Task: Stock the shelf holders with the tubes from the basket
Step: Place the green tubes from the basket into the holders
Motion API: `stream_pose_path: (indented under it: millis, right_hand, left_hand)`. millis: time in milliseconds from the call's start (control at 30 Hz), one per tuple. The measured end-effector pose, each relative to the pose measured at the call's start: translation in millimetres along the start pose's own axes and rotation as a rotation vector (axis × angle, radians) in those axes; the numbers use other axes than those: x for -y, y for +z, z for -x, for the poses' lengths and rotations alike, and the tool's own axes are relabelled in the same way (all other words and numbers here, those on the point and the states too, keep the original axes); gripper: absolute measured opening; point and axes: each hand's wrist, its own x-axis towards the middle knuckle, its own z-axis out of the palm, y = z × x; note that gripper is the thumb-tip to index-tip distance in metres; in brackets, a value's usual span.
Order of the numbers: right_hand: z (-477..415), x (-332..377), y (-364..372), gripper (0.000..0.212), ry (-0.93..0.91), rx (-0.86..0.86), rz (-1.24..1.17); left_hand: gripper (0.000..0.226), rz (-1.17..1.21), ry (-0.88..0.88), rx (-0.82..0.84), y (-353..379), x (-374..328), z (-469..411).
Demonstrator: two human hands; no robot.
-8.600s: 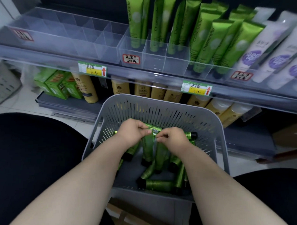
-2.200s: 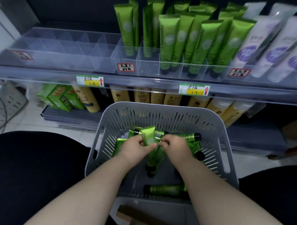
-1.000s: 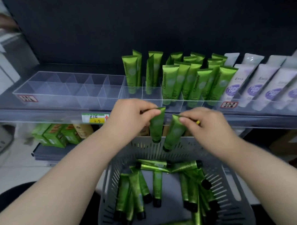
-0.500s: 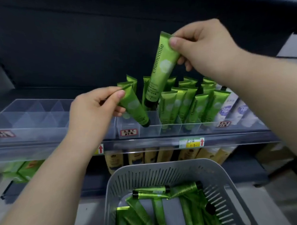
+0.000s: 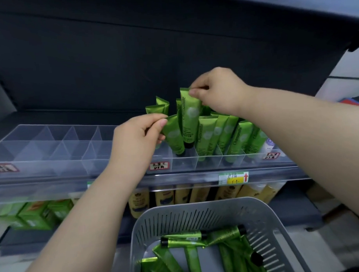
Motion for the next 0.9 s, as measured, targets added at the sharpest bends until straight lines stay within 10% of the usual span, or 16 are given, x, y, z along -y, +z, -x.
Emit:
stream_pose_path:
  millis: [300, 900]
  right_hand:
    - [-9.6, -12.5, 28.4, 0.022, -0.042, 0.240, 0.339]
    - [16.4, -10.0, 23.5, 0.034, -0.084, 0.081, 0.226]
  left_hand:
    - [0.024, -0.094, -0.054, 0.107, 25.2, 16.5, -7.6]
    - [0.035, -0.352, 0.153, 0.062, 18.9, -1.6, -7.0]
